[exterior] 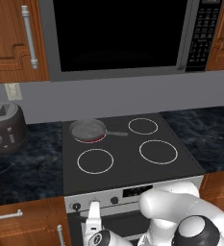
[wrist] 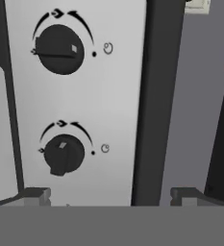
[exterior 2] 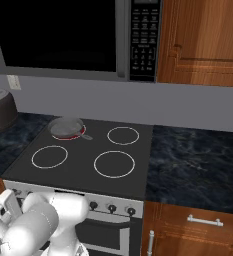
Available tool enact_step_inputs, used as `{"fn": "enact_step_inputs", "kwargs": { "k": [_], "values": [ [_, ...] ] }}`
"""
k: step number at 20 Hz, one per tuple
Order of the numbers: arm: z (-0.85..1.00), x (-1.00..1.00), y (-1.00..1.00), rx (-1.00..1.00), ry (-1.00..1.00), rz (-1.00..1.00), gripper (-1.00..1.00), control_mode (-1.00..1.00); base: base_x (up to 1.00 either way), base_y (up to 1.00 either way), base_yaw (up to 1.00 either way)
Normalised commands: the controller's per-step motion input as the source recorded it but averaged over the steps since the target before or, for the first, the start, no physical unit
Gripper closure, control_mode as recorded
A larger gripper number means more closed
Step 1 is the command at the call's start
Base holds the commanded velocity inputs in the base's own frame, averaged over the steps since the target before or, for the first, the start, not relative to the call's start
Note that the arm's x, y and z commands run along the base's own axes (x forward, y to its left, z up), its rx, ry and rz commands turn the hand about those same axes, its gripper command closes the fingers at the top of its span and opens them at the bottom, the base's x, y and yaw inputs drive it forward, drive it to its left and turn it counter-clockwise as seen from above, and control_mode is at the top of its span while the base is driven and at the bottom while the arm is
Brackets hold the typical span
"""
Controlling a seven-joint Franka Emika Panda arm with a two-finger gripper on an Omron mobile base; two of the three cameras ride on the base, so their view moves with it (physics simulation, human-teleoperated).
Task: Turn off the rear left burner of the stove.
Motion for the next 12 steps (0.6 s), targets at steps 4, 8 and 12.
{"fn": "enact_step_inputs", "kwargs": {
  "k": [4, 8, 12],
  "values": [
    [-0.14, 0.01, 0.00, 0.00, -0.06, 0.00, -1.00, -1.00, 0.00, 0.00, 0.00],
    [-0.08, 0.04, 0.00, -0.01, -0.04, 0.00, -1.00, -1.00, 0.00, 0.00, 0.00],
    [-0.04, 0.06, 0.00, -0.01, -0.02, 0.00, -1.00, -1.00, 0.00, 0.00, 0.00]
  ]
}}
